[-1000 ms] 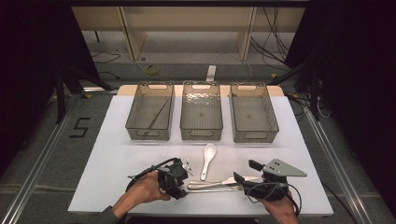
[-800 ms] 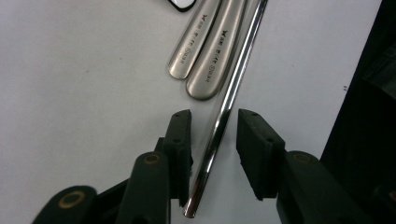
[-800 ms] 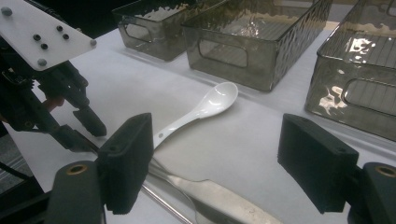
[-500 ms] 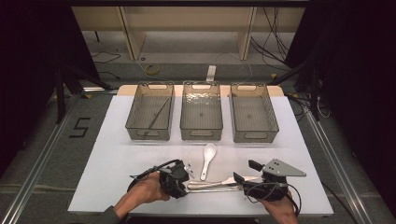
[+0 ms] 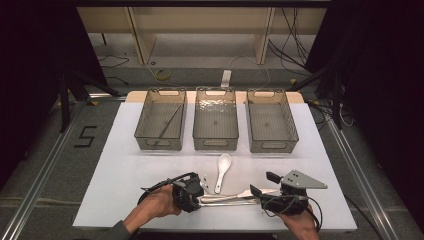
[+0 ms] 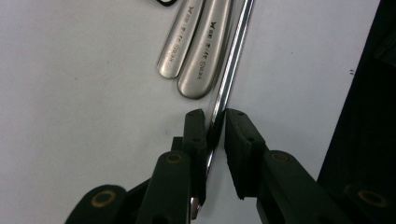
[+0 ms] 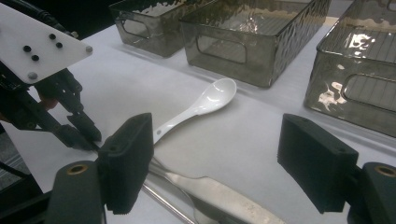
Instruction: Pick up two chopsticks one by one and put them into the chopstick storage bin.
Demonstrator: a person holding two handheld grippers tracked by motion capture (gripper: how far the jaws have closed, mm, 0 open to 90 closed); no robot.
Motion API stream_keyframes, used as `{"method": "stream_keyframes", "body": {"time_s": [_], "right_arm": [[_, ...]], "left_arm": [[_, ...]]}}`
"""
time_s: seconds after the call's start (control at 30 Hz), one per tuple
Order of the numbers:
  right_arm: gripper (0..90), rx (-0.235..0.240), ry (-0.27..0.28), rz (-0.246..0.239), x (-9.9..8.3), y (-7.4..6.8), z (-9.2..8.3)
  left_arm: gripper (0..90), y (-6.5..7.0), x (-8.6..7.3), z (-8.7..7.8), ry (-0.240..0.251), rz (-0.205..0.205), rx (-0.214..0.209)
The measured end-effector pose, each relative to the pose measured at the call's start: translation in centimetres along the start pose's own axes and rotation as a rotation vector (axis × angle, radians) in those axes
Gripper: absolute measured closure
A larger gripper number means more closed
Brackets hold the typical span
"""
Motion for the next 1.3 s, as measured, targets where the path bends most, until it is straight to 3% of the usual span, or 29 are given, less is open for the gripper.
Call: {"method": "stream_keyframes", "body": {"time_s": [0.27, 0.5, 0.73, 1.03, 1.27, 1.3], "right_arm": [[27.9, -0.003, -0.010, -0.001, -0.1, 0.1, 0.0], [28.0, -0.006, -0.004, 0.001, -0.1, 0.2, -0.1], [28.1, -0.006, -0.006, 0.003, -0.1, 0.2, -0.1], [28.1, -0.006, -0.005, 0.004, -0.1, 0.2, -0.1], [28.1, -0.006, -0.005, 0.004, -0.1, 0.2, -0.2], [28.1, -0.008, -0.005, 0.004, -0.1, 0.2, -0.2]], "left_arm": [[83.2, 0.7, -0.2, 0.0, -0.003, 0.063, -0.027], [84.1, 0.9, -0.2, -0.1, -0.004, 0.090, -0.028], [84.2, 1.4, -0.2, -0.2, 0.007, 0.090, -0.073], [84.3, 1.6, 0.2, -1.4, 0.051, 0.084, -0.091], [84.3, 1.8, 0.8, -2.8, 0.113, 0.060, -0.101], [84.4, 1.7, 0.8, -3.0, 0.113, 0.071, -0.096]]}}
Point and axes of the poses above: each handheld gripper's, and its own axes: z roughly forward along the jaws, x roughly out of its top, y roughly to its right, the point moved 8 cm from there along z, roughly forward along the jaws, and after that the axes turned 5 degrees about -z, right-handed, at the moved point
